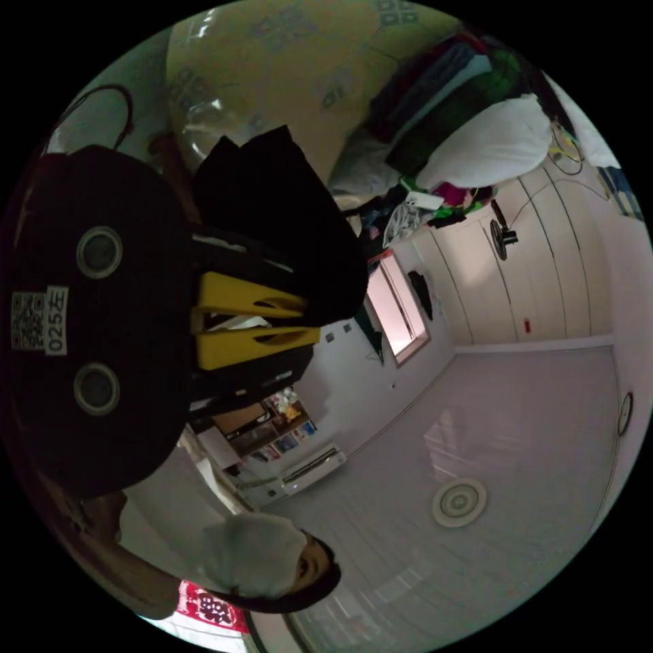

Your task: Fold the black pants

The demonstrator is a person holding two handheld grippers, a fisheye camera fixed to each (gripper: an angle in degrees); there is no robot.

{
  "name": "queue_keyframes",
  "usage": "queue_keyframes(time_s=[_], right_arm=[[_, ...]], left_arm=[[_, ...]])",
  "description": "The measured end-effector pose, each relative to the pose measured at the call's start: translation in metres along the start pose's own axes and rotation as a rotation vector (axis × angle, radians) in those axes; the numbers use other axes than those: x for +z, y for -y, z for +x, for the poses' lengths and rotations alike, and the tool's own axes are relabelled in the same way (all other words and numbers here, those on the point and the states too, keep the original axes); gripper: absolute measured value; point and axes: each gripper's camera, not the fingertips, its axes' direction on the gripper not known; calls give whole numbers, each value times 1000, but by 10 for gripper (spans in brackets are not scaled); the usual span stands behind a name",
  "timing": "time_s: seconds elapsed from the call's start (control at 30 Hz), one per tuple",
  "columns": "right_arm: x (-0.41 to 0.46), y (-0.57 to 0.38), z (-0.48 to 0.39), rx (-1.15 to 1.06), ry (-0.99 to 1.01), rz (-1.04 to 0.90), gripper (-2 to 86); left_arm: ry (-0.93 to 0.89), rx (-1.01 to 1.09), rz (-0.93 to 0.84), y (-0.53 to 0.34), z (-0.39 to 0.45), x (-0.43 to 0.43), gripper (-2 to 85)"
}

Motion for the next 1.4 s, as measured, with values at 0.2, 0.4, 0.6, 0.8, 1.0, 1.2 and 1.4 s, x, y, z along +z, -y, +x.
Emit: queue_keyframes(time_s=[0.2,0.4,0.6,0.8,1.0,1.2,1.4], right_arm=[[159,192,13,-27,140,-209,42],[279,308,-40,-217,282,-216,38],[382,293,49,-80,-32,-302,26],[424,226,155,56,-275,-397,4],[429,235,126,33,-194,-356,-1],[427,214,61,-119,-294,-320,-1],[451,173,100,-131,-504,-355,4]], left_arm=[[245,284,45,177,34,-5,-15],[176,409,162,325,78,-31,-15],[553,63,83,340,-47,-59,-15],[552,-281,67,281,-185,-87,-15],[483,-212,88,280,-172,-88,-15],[624,-77,81,254,-128,-75,-16],[733,-147,18,210,-193,-51,-14]])
